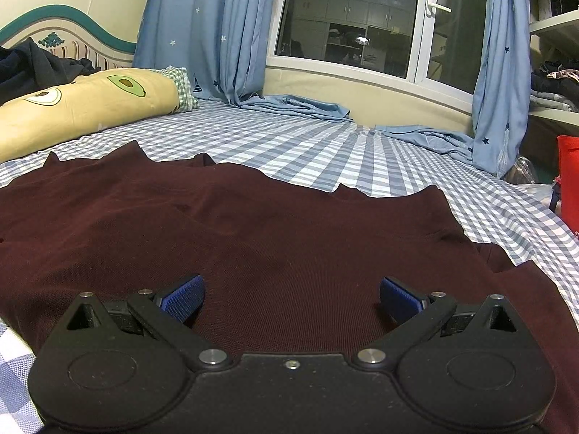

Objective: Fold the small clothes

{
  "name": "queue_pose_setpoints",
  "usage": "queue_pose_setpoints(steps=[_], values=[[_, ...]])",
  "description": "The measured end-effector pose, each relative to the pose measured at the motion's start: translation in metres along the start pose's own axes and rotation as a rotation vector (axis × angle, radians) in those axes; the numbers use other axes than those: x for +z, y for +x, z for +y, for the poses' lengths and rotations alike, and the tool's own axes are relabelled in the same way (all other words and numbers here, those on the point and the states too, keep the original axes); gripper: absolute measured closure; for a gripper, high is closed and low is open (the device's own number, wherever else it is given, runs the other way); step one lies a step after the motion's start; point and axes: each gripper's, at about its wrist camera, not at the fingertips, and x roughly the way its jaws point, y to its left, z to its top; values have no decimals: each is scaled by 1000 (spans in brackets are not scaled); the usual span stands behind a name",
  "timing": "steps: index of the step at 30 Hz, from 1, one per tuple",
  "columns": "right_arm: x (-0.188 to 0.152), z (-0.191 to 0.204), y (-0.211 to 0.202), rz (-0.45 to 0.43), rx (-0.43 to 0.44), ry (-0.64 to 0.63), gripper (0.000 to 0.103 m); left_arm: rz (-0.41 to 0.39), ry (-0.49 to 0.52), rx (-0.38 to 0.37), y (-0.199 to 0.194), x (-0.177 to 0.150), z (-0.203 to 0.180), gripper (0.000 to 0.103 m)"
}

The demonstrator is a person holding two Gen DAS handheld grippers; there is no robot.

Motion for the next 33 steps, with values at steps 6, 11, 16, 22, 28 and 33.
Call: queue_pose_setpoints(steps=[6,11,16,22,28,33], values=[[0,0,0,0,1,1,0,-9,35,24,1,-3,-4,1],[0,0,0,0,0,0,0,-6,14,32,3,-1,-3,1],[0,0,0,1,1,0,0,1,0,58,7,3,-6,1],[0,0,0,1,2,1,0,-27,-76,91,6,8,-1,10],[0,0,0,1,3,2,0,-46,-81,104,5,10,4,24],[1,0,0,1,2,2,0,-44,-105,100,6,13,8,28]])
